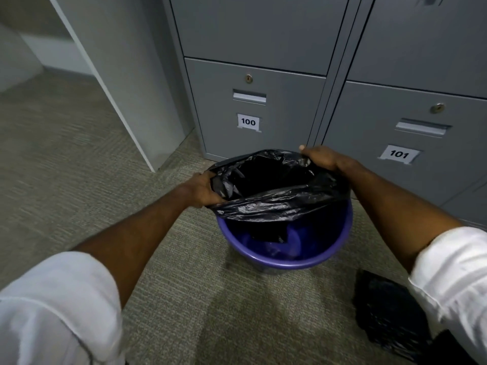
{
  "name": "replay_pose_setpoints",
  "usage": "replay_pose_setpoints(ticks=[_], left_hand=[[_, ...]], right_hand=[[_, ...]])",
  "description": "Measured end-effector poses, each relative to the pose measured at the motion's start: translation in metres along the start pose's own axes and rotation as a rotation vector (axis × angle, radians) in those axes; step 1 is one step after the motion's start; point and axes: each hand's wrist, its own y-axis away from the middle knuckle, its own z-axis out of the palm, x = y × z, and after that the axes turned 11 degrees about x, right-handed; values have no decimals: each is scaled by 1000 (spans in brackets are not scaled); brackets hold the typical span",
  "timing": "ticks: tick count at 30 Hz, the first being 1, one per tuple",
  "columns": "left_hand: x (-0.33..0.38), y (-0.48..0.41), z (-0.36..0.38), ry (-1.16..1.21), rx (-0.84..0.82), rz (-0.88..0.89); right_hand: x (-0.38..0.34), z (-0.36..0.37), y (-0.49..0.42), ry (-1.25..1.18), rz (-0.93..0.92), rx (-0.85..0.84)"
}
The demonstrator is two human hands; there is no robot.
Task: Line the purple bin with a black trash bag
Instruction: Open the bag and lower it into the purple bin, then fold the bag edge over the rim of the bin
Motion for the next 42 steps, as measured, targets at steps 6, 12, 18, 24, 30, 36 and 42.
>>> replay_pose_setpoints(ticks=[6,12,18,24,30,36,42], left_hand=[[-7,12,3,303,-176,-77],[-27,40,-1,198,-244,166],[-46,59,17,-118,-114,376],[-49,75,35,-81,-137,297],[-45,90,42,-310,250,659],[-30,97,40,-532,247,1309],[-11,103,50,-513,273,1325]], right_hand=[[44,-11,24,-215,123,-75],[83,-31,71,12,-84,-174],[96,-33,125,464,-858,256],[99,-34,147,649,-1016,77],[106,-39,156,594,-1141,78],[102,-40,168,603,-1219,60],[109,-31,179,664,-1300,101]])
